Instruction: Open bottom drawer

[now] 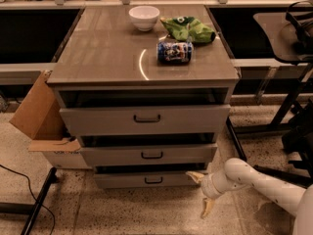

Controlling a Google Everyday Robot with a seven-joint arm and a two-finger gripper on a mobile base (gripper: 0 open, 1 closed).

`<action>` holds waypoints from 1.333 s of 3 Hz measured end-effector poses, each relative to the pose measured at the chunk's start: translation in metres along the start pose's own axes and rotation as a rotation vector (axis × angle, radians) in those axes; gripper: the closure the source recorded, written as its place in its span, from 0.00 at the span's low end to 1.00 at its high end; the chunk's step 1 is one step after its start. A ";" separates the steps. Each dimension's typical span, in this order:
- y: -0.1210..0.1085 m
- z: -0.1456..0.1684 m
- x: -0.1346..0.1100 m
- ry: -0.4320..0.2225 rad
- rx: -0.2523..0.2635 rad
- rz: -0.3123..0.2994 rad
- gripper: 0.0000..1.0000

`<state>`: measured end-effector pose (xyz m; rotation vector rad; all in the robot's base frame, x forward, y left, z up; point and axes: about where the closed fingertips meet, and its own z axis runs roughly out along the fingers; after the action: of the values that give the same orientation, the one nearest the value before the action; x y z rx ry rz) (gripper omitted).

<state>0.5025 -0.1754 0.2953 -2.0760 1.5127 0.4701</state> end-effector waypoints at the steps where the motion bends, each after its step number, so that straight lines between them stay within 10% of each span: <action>1: -0.008 0.023 0.016 0.028 0.006 0.000 0.00; 4: -0.041 0.079 0.053 0.204 0.057 -0.020 0.00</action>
Offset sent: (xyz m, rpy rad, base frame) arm 0.0575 0.0110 -0.0898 -0.1107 -0.0655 -0.0476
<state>0.5600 -0.1595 0.2111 -2.1459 1.5972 0.2092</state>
